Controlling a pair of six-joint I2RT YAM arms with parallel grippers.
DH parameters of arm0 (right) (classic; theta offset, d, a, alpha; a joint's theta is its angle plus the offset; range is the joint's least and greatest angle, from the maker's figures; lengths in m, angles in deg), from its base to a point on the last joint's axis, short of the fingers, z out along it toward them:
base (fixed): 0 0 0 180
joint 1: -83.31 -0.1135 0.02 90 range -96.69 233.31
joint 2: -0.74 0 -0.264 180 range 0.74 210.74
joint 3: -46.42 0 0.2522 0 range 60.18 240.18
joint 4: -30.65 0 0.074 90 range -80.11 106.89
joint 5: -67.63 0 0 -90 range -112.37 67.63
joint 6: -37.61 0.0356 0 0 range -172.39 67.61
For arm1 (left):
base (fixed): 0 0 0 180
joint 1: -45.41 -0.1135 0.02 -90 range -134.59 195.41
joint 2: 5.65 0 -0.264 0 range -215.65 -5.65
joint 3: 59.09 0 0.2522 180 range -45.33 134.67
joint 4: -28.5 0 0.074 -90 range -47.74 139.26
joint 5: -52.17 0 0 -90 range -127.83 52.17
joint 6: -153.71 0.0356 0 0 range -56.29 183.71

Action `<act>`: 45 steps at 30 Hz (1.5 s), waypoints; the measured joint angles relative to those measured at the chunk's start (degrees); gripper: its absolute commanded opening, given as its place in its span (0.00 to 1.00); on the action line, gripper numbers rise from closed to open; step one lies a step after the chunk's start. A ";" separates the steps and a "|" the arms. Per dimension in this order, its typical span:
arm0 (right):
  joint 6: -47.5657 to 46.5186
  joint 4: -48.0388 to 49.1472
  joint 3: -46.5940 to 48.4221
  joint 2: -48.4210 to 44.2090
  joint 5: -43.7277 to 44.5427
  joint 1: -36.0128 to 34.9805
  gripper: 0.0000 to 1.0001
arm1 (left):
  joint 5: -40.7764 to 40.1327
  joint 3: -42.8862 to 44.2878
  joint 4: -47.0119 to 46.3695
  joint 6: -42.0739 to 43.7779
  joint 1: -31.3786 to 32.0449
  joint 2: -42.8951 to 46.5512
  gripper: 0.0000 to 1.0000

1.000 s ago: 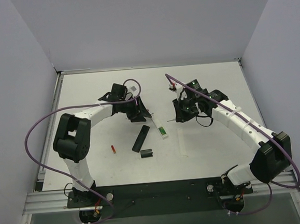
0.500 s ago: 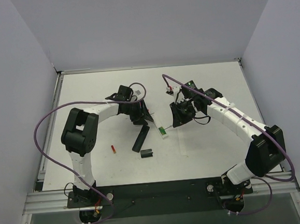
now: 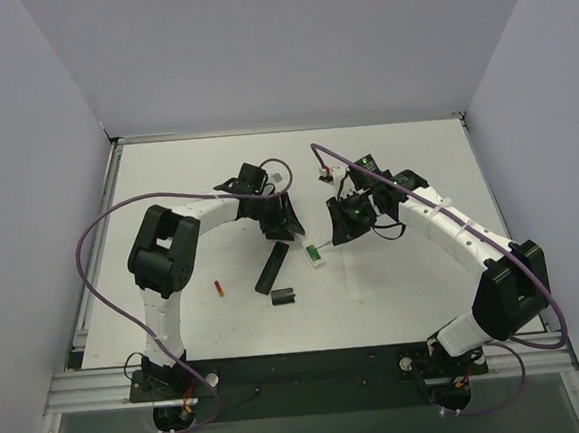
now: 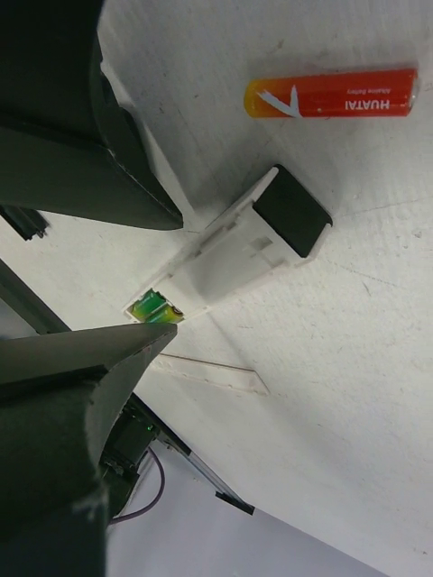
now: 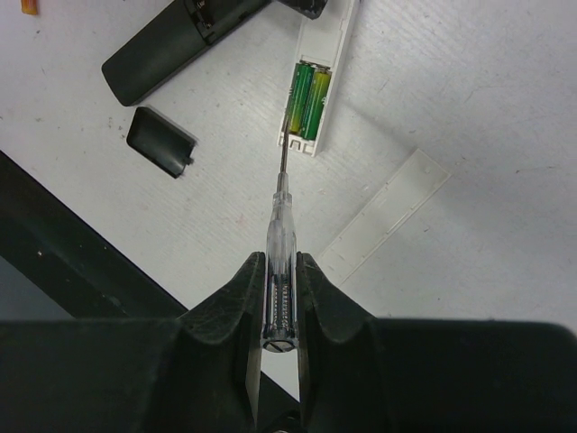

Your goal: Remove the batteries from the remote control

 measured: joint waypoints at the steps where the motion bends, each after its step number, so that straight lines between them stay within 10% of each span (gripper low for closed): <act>1: -0.28 0.28 0.00 0.00 0.02 0.00 0.00 | 0.00 0.55 -0.11 0.00 0.20 -0.46 0.56; 45: 11.82 4.13 -1.46 1.92 8.98 -3.39 0.00 | 9.05 -8.87 -7.82 -5.73 2.56 0.31 0.48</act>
